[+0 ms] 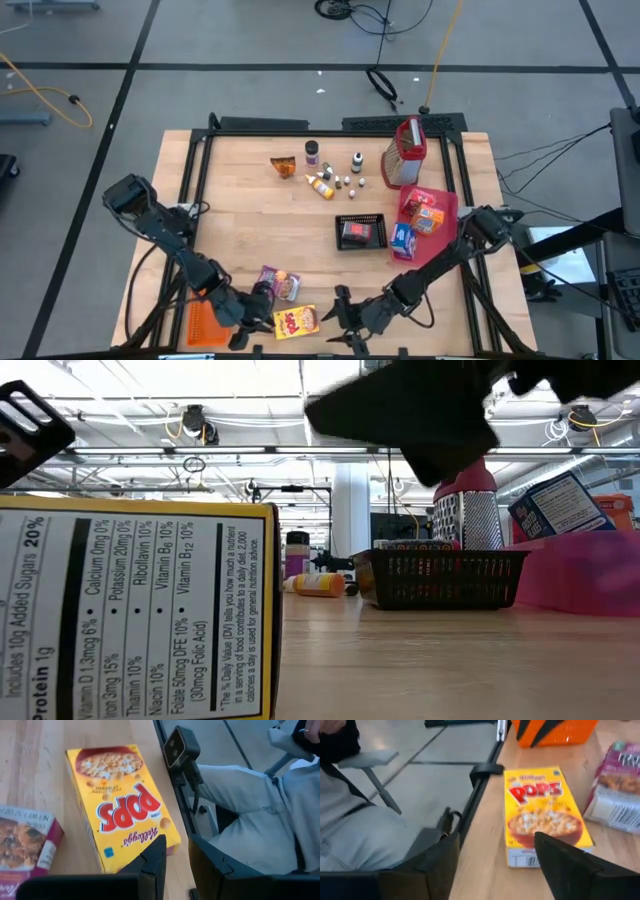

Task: Pick & Place Kitchen Items
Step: Put the yellow cereal box into the red bin

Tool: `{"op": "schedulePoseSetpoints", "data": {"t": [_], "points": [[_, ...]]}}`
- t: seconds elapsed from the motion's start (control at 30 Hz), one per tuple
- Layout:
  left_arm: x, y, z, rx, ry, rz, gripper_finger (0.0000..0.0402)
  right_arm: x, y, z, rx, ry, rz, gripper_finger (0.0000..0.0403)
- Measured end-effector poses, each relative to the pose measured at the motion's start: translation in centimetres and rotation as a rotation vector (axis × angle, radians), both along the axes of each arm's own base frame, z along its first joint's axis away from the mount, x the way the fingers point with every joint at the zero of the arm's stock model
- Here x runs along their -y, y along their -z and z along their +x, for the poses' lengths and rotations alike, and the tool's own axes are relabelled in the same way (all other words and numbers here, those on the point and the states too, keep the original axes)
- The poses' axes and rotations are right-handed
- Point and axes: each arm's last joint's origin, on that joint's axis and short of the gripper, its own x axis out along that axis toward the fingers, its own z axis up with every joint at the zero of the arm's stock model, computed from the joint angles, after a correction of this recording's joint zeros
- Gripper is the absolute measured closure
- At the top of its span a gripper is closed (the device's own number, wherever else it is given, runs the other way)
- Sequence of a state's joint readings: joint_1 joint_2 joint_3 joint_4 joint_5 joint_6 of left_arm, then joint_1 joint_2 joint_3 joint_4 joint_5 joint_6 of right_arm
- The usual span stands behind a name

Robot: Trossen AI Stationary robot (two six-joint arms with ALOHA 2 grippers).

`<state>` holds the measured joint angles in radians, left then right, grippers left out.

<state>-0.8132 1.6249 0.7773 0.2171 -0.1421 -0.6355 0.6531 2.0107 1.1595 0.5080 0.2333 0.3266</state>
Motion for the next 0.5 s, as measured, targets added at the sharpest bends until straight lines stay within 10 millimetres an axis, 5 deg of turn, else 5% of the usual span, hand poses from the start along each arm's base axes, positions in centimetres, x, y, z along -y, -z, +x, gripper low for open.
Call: {"op": "schedulePoseSetpoints", "data": {"t": [0.5], "points": [[0.3,0.7,-1.2,-0.075,-0.059,0.038,0.0321,1.0,2.3,1.4,0.029,0.019,-0.036,0.0141]]}}
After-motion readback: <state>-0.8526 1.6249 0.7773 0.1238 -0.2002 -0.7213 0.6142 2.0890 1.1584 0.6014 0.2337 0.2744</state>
